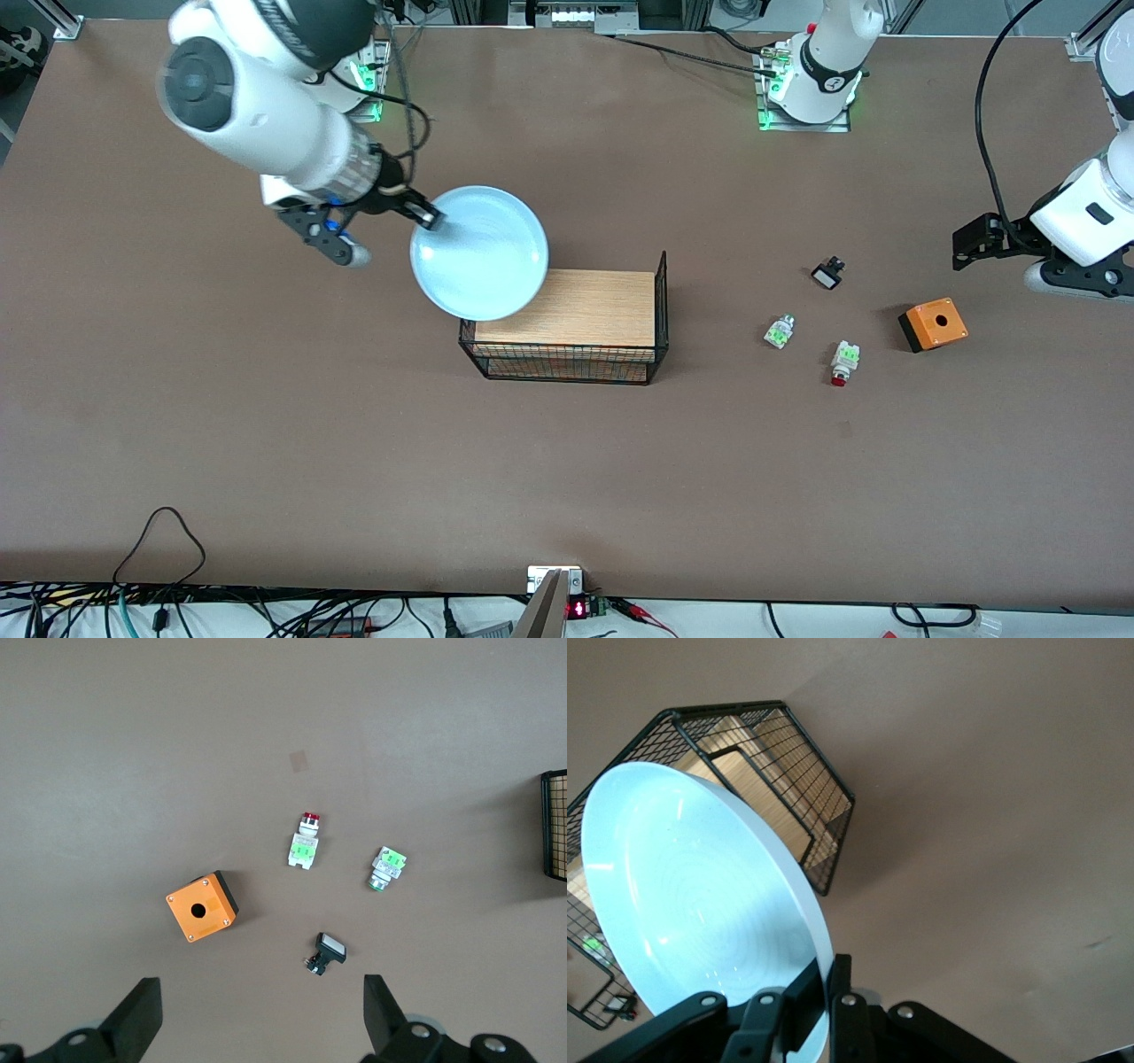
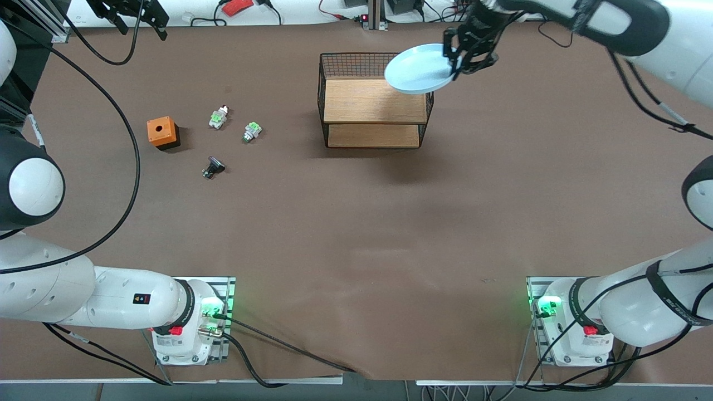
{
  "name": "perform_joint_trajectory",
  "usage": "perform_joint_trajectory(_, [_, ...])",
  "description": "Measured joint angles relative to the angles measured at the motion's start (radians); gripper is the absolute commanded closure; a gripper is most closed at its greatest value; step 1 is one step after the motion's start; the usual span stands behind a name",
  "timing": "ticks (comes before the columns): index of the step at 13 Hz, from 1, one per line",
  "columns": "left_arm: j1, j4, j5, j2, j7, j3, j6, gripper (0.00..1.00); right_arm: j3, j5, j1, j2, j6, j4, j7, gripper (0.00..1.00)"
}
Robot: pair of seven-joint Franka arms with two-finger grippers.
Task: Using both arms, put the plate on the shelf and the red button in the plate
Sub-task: 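Lift the plate and carry it over the wire basket, then lower the plate onto the wooden board and open the right gripper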
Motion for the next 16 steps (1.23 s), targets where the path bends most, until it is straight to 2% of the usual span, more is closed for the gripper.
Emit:
perform_joint_trajectory(7, [0.011,0.0,0.0,0.0,0.002,0.004,-0.011,0.0,0.0,0.03,0.109,0.115,0.178,0.005,0.212,1.0])
perform_joint_trajectory(16, [0.011,0.0,0.0,0.002,0.003,0.004,-0.02,0.0,-0.001,0.029,0.135,0.181,0.269,0.005,0.201,1.0])
